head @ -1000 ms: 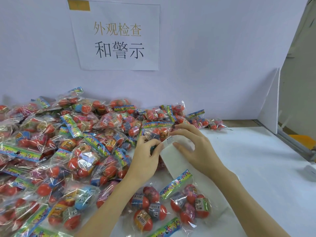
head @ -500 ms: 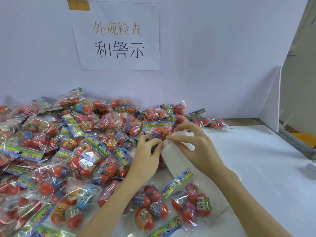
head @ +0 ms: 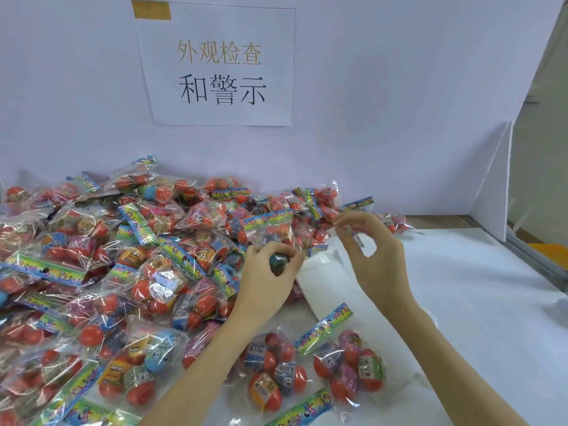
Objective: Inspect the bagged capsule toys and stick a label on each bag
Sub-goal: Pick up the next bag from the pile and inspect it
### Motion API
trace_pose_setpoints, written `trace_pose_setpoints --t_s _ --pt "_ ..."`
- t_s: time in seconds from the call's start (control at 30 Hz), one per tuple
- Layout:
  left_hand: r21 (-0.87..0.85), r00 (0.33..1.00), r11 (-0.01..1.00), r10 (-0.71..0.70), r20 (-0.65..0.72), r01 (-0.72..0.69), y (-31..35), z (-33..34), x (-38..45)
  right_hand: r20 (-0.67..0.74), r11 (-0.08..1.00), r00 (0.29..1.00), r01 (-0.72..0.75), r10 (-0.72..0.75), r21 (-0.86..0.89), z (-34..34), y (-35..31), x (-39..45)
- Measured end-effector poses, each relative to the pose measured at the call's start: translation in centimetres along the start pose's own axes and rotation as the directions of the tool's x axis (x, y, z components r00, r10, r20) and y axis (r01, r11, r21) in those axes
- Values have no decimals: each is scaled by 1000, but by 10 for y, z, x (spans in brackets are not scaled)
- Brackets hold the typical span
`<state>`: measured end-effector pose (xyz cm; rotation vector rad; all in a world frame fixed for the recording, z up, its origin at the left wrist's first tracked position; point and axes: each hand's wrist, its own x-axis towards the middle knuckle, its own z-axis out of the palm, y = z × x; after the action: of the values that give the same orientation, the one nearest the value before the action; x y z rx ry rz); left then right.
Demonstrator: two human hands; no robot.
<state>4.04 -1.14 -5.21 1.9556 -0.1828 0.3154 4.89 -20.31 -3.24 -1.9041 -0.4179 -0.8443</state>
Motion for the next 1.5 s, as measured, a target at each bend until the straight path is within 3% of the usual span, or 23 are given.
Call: trace_pose_setpoints --t_s 0.1,0.2,0.3,0.47,1.13,1.5 --pt "-97 989 989 100 -111 -110 7 -6 -1 0 978 987 -162 163 131 0 -3 1" --pt "-201 974 955 195 -118 -216 13 -13 0 45 948 974 -227 223 224 0 -8 3" --pt "-325 979 924 189 -78 -204 15 -14 1 168 915 960 -267 225 302 -2 -14 3" --pt "-340 981 921 195 -14 -188 15 -12 0 296 890 933 -305 207 340 1 -22 1" --pt "-369 963 903 261 66 -219 11 -8 2 303 929 932 -279 200 245 8 -15 -3" --pt "-325 959 906 281 -18 -272 12 -8 1 296 957 939 -233 175 173 8 -16 -4"
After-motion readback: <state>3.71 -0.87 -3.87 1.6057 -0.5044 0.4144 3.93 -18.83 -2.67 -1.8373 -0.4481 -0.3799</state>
